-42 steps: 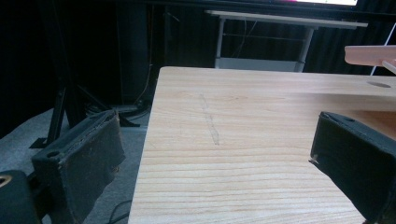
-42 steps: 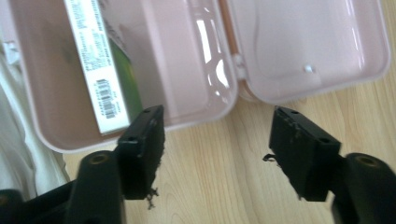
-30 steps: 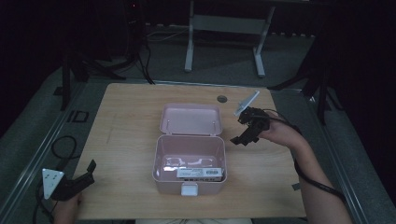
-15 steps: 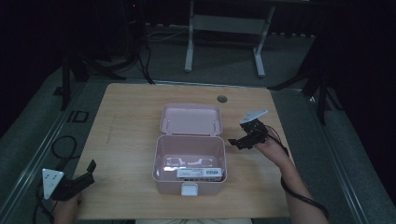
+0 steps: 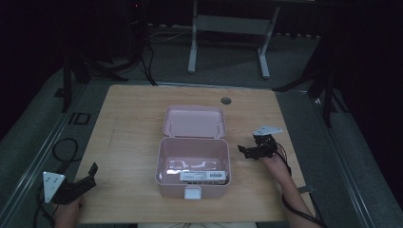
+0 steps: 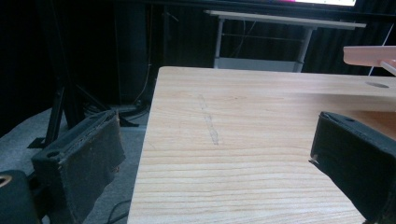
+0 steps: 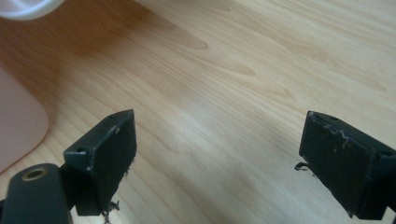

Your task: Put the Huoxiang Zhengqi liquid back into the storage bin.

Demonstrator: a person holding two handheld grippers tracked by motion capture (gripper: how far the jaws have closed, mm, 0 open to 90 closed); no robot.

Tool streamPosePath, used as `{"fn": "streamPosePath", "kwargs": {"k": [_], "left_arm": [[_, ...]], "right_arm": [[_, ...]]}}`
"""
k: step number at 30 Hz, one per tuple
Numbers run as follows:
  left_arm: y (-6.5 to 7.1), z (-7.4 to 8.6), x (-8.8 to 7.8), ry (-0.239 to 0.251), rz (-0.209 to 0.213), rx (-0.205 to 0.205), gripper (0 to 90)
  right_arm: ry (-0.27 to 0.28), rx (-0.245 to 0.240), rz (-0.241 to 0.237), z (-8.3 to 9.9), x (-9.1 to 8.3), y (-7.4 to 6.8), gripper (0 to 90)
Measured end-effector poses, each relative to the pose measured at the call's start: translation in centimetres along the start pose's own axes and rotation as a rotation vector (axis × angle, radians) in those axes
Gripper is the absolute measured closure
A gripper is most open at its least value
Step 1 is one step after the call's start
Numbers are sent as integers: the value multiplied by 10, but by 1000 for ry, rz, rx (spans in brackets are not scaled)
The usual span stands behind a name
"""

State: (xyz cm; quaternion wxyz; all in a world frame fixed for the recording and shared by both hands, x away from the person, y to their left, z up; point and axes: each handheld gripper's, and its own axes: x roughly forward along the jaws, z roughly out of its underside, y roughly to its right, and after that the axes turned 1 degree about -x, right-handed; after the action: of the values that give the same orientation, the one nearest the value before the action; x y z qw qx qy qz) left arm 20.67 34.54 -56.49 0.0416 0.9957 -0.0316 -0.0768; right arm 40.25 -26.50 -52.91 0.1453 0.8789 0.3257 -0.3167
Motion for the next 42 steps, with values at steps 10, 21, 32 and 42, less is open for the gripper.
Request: {"fn": "streamPosePath", "kwargs": {"k": [10, 21, 32, 42], "left_arm": [[0, 0, 0, 0, -1, 0, 26], [0, 0, 0, 0, -2, 0, 26], [0, 0, 0, -1, -3, -3, 26], [0, 0, 0, -2, -3, -3, 26]], "right_arm": [[30, 58, 56, 19, -15, 12, 108], [86, 105, 95, 33, -39, 25, 108], [105, 160, 109, 55, -58, 35, 108], [133, 223, 142, 71, -71, 42, 108]]}}
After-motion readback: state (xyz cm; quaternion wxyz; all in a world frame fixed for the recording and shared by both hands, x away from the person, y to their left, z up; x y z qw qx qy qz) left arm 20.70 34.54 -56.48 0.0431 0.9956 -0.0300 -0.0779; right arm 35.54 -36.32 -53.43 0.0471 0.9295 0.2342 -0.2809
